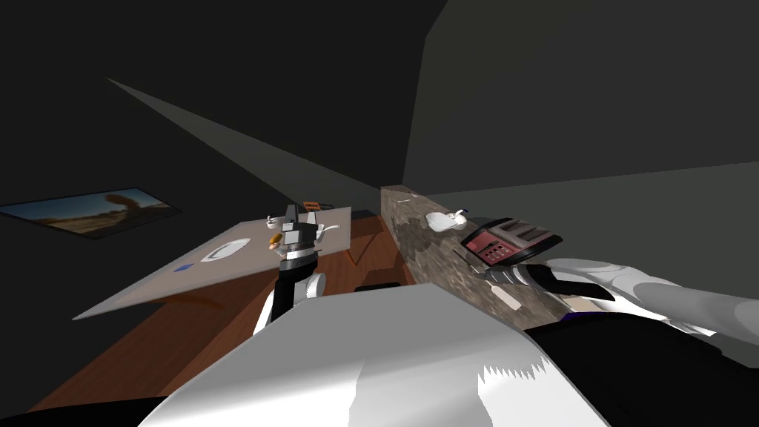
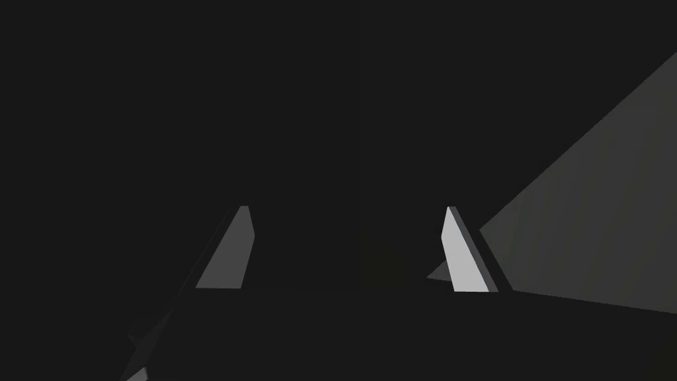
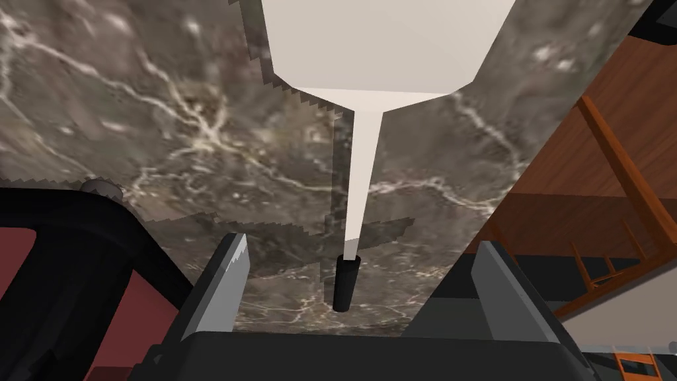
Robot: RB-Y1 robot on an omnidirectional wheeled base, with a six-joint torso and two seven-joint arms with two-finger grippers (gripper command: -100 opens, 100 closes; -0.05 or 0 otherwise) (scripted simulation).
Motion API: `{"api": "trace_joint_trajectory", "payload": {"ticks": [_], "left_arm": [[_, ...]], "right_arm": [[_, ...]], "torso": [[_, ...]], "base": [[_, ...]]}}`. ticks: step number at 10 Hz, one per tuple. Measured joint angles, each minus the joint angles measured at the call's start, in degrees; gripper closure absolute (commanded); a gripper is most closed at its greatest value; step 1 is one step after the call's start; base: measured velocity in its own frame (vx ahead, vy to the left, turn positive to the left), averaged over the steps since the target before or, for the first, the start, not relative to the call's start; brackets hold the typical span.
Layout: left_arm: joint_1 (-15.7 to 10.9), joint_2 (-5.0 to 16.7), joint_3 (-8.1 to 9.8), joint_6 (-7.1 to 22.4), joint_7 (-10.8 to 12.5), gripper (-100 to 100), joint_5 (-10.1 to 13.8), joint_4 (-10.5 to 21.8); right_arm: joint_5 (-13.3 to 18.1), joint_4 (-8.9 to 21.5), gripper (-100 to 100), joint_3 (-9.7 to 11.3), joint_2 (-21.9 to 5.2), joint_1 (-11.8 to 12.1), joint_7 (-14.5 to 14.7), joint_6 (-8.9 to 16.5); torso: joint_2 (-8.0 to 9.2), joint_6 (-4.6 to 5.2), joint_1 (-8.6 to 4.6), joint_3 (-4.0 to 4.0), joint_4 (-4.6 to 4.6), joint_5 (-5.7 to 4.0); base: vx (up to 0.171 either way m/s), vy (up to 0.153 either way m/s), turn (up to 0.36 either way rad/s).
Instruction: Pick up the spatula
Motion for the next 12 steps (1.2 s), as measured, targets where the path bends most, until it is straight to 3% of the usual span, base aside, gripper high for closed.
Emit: {"api": "trace_joint_trajectory", "payload": {"ticks": [2, 3, 4, 7, 8, 12], "left_arm": [[0.0, 0.0, 0.0, 0.0, 0.0, 0, 0.0, 0.0], [0.0, 0.0, 0.0, 0.0, 0.0, 0, 0.0, 0.0], [0.0, 0.0, 0.0, 0.0, 0.0, 0, 0.0, 0.0], [0.0, 0.0, 0.0, 0.0, 0.0, 0, 0.0, 0.0], [0.0, 0.0, 0.0, 0.0, 0.0, 0, 0.0, 0.0], [0.0, 0.0, 0.0, 0.0, 0.0, 0, 0.0, 0.0]], "right_arm": [[0.04, -0.03, -100, 1.78, -1.29, 1.34, -0.92, 0.72], [-0.04, -0.1, 0, 1.8, -1.36, 1.45, -0.91, 0.85], [-0.03, -0.09, -100, 1.79, -1.36, 1.44, -0.91, 0.84], [1.44, 2.13, -100, 2.31, 2.43, 0.86, -0.48, 1.68], [1.48, 2.24, 100, 2.33, 2.59, 0.85, -0.38, 1.72], [1.46, 2.22, 100, 2.33, 2.58, 0.85, -0.43, 1.69]], "torso": [[0.02, -0.01, 0.03, 0.01, 0.0, 0.02], [0.06, -0.01, -0.01, 0.03, 0.02, 0.0], [0.09, -0.01, -0.04, 0.05, 0.02, -0.01], [-0.04, -0.02, -0.15, -0.02, -0.01, -0.04], [0.02, -0.01, -0.11, 0.01, 0.0, -0.02], [0.1, -0.02, -0.13, 0.06, 0.03, -0.05]], "base": [[0.017, 0.013, 0.024], [0.0, 0.0, 0.0], [0.022, -0.005, 0.06], [0.032, -0.014, 0.059], [0.0, 0.0, 0.0], [0.0, 0.0, 0.0]]}}
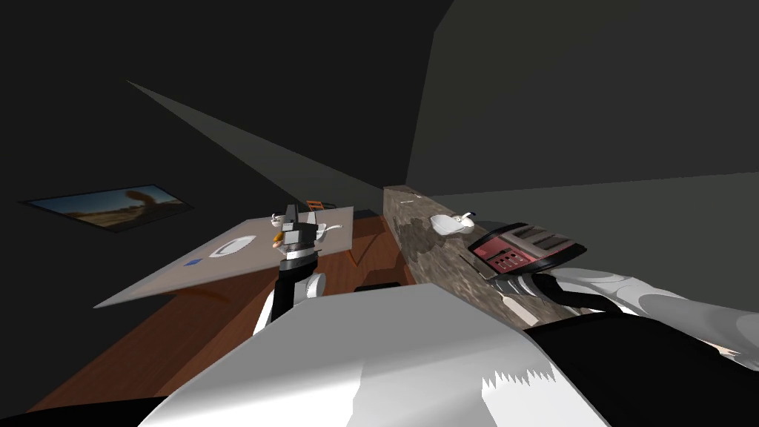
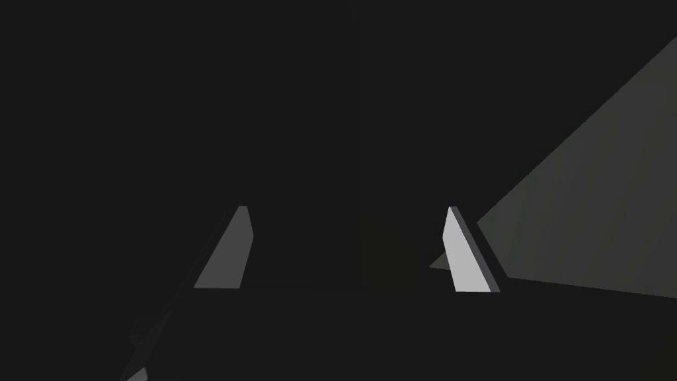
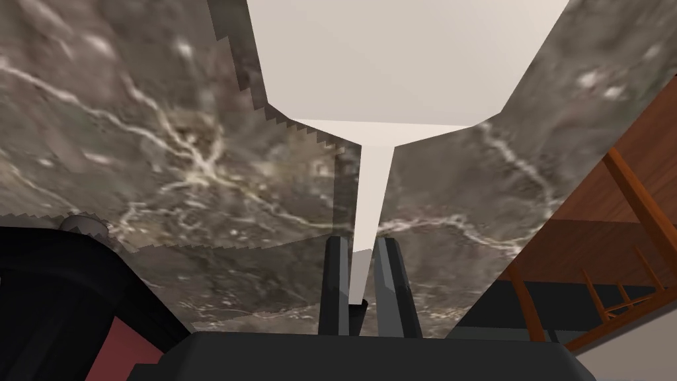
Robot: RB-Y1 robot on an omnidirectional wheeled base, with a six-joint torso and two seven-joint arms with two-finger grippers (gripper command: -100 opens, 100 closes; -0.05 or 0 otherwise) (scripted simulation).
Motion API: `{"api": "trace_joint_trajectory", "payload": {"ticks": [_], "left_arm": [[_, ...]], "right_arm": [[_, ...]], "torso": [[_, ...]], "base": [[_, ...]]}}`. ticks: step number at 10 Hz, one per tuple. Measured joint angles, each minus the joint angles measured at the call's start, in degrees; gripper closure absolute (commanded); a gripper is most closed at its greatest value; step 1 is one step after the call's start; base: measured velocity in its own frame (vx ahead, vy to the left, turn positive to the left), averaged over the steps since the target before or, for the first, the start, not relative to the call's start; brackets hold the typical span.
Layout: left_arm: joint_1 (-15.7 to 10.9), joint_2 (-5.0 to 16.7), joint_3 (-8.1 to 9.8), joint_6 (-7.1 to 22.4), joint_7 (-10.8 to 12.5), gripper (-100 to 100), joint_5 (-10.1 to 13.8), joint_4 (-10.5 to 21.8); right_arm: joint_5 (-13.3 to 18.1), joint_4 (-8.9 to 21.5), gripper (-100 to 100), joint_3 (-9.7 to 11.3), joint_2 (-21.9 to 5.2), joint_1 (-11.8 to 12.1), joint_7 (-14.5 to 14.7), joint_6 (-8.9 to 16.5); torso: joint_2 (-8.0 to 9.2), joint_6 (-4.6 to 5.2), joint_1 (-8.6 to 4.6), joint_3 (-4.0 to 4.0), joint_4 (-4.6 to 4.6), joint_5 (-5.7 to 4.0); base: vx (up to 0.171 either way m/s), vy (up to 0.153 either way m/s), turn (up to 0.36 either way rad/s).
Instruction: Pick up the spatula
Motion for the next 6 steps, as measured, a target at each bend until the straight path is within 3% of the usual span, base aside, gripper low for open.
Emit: {"api": "trace_joint_trajectory", "payload": {"ticks": [1, 2, 5, 6], "left_arm": [[0.0, 0.0, 0.0, 0.0, 0.0, 0, 0.0, 0.0], [0.0, 0.0, 0.0, 0.0, 0.0, 0, 0.0, 0.0], [0.0, 0.0, 0.0, 0.0, 0.0, 0, 0.0, 0.0], [0.0, 0.0, 0.0, 0.0, 0.0, 0, 0.0, 0.0]], "right_arm": [[0.0, 0.0, 0, 0.0, 0.0, 0.0, 0.0, 0.0], [0.0, 0.0, 100, 0.0, 0.0, 0.0, 0.0, 0.0], [-1.03, -1.26, 100, -0.4, -2.62, 0.37, -0.16, -0.76], [-1.07, -1.28, 0, -0.41, -2.71, 0.39, -0.16, -0.84]], "torso": [[0.0, 0.0, 0.0, 0.0, 0.0, 0.0], [0.0, 0.0, 0.0, 0.0, 0.0, 0.0], [0.16, 0.05, 0.1, 0.09, 0.03, 0.04], [0.11, 0.02, 0.06, 0.06, 0.02, 0.01]], "base": [[0.0, 0.0, 0.0], [-0.019, 0.006, -0.067], [-0.027, 0.014, -0.05], [0.0, 0.0, 0.0]]}}
